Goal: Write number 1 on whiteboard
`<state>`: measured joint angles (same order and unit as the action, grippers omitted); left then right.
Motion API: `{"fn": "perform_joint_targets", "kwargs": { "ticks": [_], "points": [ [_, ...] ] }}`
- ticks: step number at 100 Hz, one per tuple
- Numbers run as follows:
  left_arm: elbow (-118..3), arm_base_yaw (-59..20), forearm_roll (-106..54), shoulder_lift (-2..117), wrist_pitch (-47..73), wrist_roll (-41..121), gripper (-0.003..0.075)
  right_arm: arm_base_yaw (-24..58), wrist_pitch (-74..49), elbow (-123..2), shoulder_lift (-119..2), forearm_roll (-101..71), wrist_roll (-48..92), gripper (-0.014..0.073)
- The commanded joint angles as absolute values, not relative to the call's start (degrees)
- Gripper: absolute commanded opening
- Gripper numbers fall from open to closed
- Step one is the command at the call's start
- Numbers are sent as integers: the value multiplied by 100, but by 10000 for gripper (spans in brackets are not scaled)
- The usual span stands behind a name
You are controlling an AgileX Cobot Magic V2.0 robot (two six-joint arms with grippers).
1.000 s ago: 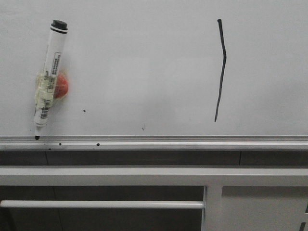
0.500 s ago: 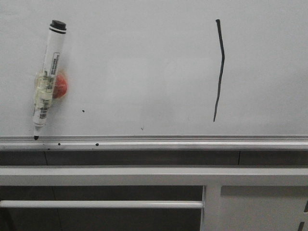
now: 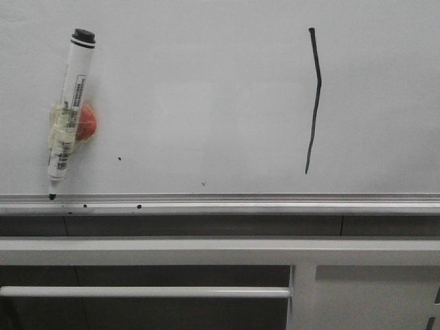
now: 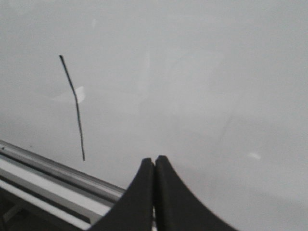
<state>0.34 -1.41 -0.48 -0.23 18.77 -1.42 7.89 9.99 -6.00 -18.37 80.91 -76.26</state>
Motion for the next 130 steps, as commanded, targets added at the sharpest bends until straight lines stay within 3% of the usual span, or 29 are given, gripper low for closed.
{"fn": "perform_joint_targets", "kwargs": {
  "ticks": [1, 51, 99, 130],
  "points": [
    [70, -124, -100, -154, 1479, -147, -20, 355, 1480, -739, -1851, 8167, -7616, -64],
    [70, -124, -100, -154, 1479, -147, -20, 165, 1472, -594, -1491, 7860, -7567, -64],
    [70, -124, -100, -154, 1479, -147, -20, 149, 1809, 225, -817, 1150, -995, -64],
    [70, -124, -100, -154, 1476, -147, -20, -493, 414, 225, 151, 405, -574, -64]
  ]
}}
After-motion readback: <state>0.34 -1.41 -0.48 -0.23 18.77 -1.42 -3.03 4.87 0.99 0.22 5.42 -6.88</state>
